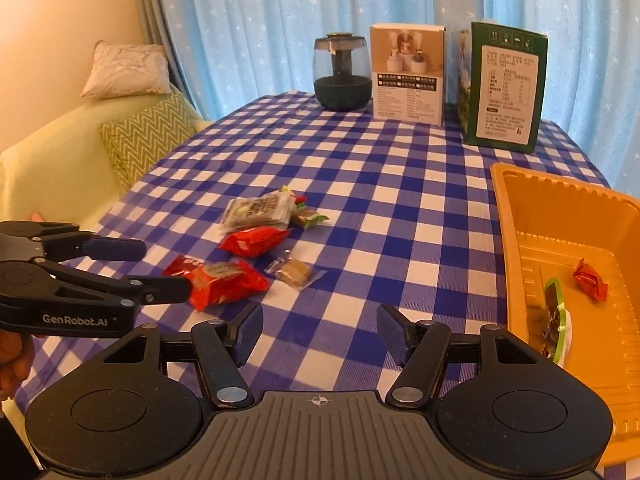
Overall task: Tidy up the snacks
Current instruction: 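Grasp the red date packet with the left tool while the right tool grasps the clear-wrapped cake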
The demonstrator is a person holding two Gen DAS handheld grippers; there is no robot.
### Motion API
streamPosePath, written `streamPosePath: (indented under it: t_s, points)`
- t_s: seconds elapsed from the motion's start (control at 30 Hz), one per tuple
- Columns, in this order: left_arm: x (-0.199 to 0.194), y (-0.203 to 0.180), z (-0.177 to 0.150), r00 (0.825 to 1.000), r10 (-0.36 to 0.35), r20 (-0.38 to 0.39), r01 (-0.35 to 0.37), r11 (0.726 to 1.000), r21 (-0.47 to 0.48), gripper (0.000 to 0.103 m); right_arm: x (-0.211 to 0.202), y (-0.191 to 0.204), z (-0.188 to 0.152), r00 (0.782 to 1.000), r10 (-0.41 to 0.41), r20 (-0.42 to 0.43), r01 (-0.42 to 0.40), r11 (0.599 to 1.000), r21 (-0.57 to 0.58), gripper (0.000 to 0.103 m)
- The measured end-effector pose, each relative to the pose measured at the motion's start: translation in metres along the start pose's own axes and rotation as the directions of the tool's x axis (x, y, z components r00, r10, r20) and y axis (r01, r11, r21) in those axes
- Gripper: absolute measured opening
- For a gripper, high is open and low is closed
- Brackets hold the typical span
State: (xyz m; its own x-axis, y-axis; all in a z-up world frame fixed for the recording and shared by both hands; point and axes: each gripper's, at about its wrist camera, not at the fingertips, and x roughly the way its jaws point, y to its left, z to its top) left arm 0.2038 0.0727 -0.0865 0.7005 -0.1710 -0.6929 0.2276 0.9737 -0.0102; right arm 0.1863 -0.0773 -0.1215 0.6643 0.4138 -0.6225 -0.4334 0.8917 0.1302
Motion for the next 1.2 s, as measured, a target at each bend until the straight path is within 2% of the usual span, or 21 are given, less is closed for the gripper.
streamPosePath:
  t_s: [0.1, 0.23, 0.47, 0.5, 0.77, 1.03, 1.1, 1.2]
  points:
    - [0.013, -0.005, 0.004, 1.0, -0.006, -0.006, 0.007, 0.999, 0.038, 0.058, 0.007, -0.003, 0.004, 1.0, -0.011, -0.011, 0.011, 1.0, -0.012, 0.064]
    - [0.03, -0.008, 0.009, 0.999, -0.02, -0.036, 0.023, 0.996, 0.083, 0.044, 0.011, -0.001, 0.009, 1.0, -0.023, -0.005, 0.023, 0.999, -0.036, 0.064]
    - [0.05, -0.01, 0.007, 0.992, -0.061, -0.109, 0.073, 0.991, 0.109, 0.034, 0.022, -0.006, 0.014, 1.0, -0.014, -0.023, 0.014, 1.0, -0.011, 0.064]
    - [0.051, -0.011, 0.005, 0.991, -0.06, -0.119, 0.074, 0.991, 0.113, 0.03, 0.024, -0.008, 0.015, 1.0, -0.011, -0.027, 0.011, 1.0, -0.005, 0.064]
    - [0.035, -0.004, 0.001, 0.996, -0.045, -0.083, 0.051, 0.996, 0.067, 0.026, 0.036, -0.004, 0.022, 1.0, -0.003, -0.026, 0.002, 0.999, -0.037, 0.064]
    - [0.017, 0.012, 0.004, 1.0, 0.008, -0.029, -0.007, 1.0, 0.009, 0.026, 0.063, 0.013, 0.025, 0.996, 0.039, -0.076, -0.053, 0.981, -0.186, 0.063]
    - [0.018, 0.017, 0.004, 0.999, 0.009, -0.032, -0.01, 1.0, -0.01, 0.026, 0.073, 0.015, 0.025, 0.994, 0.039, -0.099, -0.061, 0.973, -0.224, 0.051]
    - [0.02, 0.02, 0.002, 0.999, 0.004, -0.041, -0.005, 1.0, -0.018, 0.026, 0.089, 0.019, 0.023, 0.992, 0.015, -0.122, -0.052, 0.951, -0.304, 0.046]
